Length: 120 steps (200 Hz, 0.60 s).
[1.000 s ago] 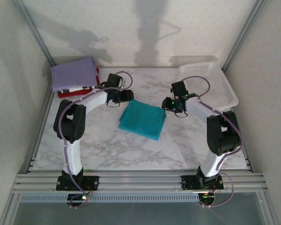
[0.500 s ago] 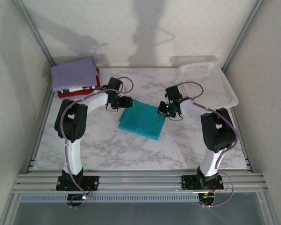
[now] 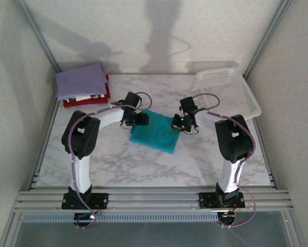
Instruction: Fold and stack the t-shirts
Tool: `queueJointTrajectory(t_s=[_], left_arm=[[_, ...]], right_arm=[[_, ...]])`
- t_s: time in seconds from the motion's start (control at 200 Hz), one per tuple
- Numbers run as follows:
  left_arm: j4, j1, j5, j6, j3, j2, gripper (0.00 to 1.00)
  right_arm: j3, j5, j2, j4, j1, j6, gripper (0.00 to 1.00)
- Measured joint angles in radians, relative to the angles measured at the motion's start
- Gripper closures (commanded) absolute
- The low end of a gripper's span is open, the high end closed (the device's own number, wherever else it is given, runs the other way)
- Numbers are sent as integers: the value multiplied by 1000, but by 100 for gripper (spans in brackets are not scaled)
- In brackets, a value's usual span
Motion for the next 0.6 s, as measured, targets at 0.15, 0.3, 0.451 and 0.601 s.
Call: queueJointTrajectory(t_s=[0.15,0.3,0.451,0.601], left_arm=[[26,-12,-5,-37,-29,-13,55],[34,-60,-52,-61,-47,-24,56],[27,-117,-111,-88,-52,-25,71],[44,-128,-123,-107,-69,-31,88]], right_arm=[[0,0,2,8,0,0,90],[0,0,5,15,0,0,90],[0,0,6,19,0,0,89],[0,-10,5,26,0,-9,66]])
